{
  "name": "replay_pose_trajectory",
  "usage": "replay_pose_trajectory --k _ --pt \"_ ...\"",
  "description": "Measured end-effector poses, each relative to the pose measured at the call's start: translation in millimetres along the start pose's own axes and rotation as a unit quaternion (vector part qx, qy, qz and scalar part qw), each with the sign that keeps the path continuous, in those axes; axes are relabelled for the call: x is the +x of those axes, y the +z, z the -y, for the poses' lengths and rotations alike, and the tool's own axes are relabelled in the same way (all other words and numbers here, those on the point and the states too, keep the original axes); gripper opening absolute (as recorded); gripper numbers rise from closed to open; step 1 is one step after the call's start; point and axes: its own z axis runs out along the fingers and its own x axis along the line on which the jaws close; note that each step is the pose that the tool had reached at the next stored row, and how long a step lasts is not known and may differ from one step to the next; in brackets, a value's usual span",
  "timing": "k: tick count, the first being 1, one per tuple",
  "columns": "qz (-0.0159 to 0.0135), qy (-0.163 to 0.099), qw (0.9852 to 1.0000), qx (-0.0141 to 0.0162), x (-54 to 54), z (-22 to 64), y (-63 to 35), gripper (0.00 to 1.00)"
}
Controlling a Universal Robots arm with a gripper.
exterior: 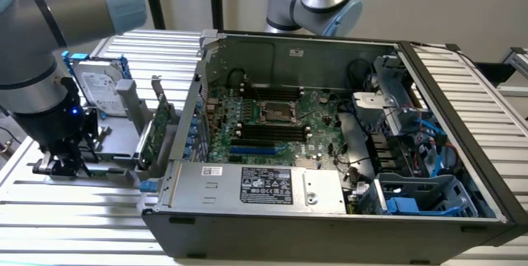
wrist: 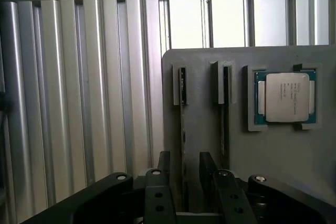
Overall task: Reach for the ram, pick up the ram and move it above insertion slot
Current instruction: 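Pick up the ram and move it above insertion slot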
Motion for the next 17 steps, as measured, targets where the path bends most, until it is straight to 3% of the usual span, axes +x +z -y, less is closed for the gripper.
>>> replay_pose_trajectory --k 6,17 --pt "-0.0001 0.0 1.0 0.0004 0.0 0.4 10.2 0.36" --pt "-0.0001 0.0 1.0 0.0 -2.1 -0.4 11.2 0.36"
